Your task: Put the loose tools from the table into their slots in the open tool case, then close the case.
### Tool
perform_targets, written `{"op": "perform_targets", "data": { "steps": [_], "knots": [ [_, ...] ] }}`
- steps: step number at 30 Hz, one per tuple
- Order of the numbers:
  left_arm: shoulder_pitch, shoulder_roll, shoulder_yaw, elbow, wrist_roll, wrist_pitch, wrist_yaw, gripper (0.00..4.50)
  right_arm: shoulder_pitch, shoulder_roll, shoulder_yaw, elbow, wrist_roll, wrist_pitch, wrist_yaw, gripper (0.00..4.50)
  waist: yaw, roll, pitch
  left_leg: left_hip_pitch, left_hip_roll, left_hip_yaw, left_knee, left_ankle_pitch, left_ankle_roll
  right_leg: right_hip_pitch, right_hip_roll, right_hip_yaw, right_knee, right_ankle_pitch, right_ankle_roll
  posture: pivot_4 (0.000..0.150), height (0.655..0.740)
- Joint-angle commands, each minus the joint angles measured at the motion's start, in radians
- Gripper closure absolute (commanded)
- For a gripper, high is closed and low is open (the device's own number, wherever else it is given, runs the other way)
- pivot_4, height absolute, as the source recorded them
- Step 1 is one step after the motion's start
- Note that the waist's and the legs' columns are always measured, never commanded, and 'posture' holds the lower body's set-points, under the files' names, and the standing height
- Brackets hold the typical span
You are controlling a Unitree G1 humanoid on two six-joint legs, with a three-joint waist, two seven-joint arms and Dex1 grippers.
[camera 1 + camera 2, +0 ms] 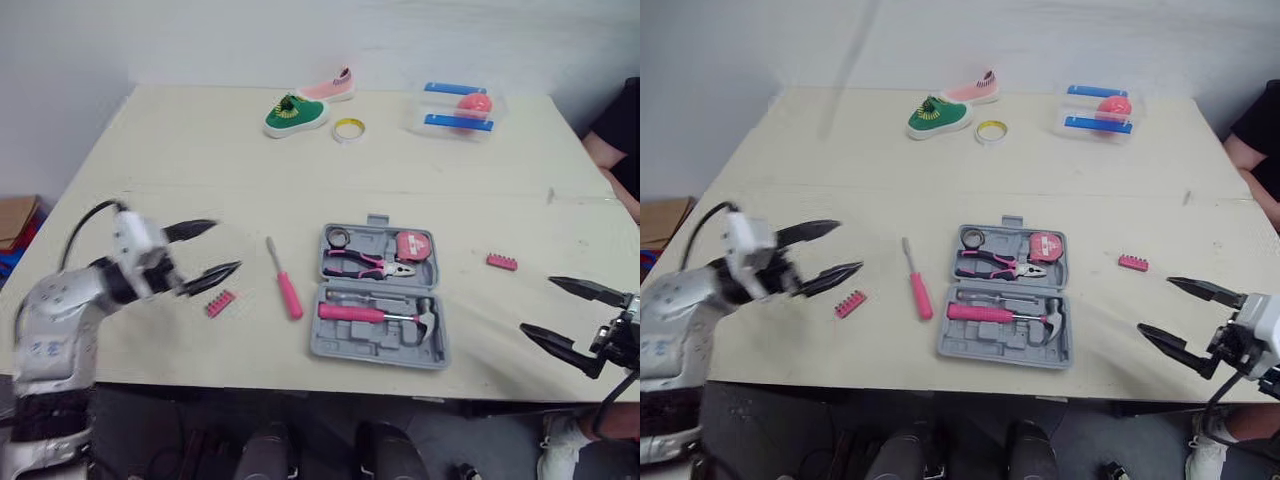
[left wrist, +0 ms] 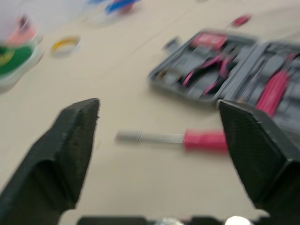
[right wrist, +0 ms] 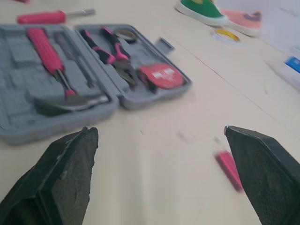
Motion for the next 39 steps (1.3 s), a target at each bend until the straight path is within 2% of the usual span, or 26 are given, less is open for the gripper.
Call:
{"op": "perform_targets", "data": {
  "steps": [1, 9, 17, 24, 29, 36, 39],
  "knots": [
    [0.072, 0.052, 0.158, 0.055, 0.015, -0.083, 0.024, 0.07, -0.005, 0.000, -0.055, 0.080, -0.022, -0.100, -0.002, 0.00, -0.003, -0.001, 0.001, 0.000, 0.000, 0.000, -0.001, 0.000, 0.000, 0.000, 0.000, 0.000, -0.001, 0.000, 0.000, 0.150, 0.7400],
    [0.273, 0.094, 0.364, 0.318, 0.014, -0.200, 0.040, 0.07, -0.013, -0.025, -0.106, 0.338, -0.060, -0.253, -0.041, 0.00, -0.007, -0.001, 0.001, 0.000, -0.001, 0.002, -0.007, -0.003, -0.007, -0.005, -0.002, 0.004, -0.002, 0.000, 0.000, 0.150, 0.7400],
    [0.290, 0.067, 0.329, 0.259, -0.013, -0.201, 0.053, 0.07, -0.067, -0.034, -0.081, 0.458, -0.049, -0.315, -0.004, 0.00, -0.008, -0.001, 0.001, 0.001, 0.000, 0.002, -0.010, -0.001, -0.009, -0.007, -0.001, 0.004, 0.001, -0.002, -0.003, 0.150, 0.7400],
    [0.251, 0.049, 0.208, 0.107, -0.075, -0.099, 0.003, 0.07, -0.141, 0.043, 0.019, 0.240, 0.042, -0.181, 0.040, 0.00, -0.017, -0.001, 0.001, 0.002, 0.001, 0.002, -0.010, 0.001, -0.011, -0.007, -0.001, 0.004, 0.005, -0.002, -0.004, 0.150, 0.7400],
    [0.294, 0.055, 0.057, -0.091, -0.068, -0.015, -0.051, 0.07, -0.135, 0.089, 0.133, -0.066, 0.129, -0.043, 0.061, 0.00, -0.027, 0.000, 0.001, 0.001, 0.001, 0.002, -0.010, 0.003, -0.014, -0.007, -0.001, 0.004, 0.005, -0.002, -0.005, 0.150, 0.7400],
    [0.220, 0.020, -0.073, -0.075, 0.014, 0.008, 0.033, 0.07, -0.136, 0.174, 0.275, -0.346, 0.150, 0.042, 0.012, 0.00, -0.026, 0.000, 0.001, 0.002, 0.000, 0.002, -0.009, 0.004, -0.013, -0.007, 0.000, 0.003, 0.008, -0.002, -0.005, 0.150, 0.7400],
    [0.175, -0.014, -0.106, -0.050, 0.023, 0.008, 0.070, 0.07, -0.145, 0.191, 0.317, -0.380, 0.132, 0.050, 0.011, 0.00, -0.026, 0.000, 0.001, 0.002, 0.000, 0.002, -0.009, 0.004, -0.013, -0.007, 0.000, 0.003, 0.009, -0.002, -0.005, 0.150, 0.7400]
  ]
}}
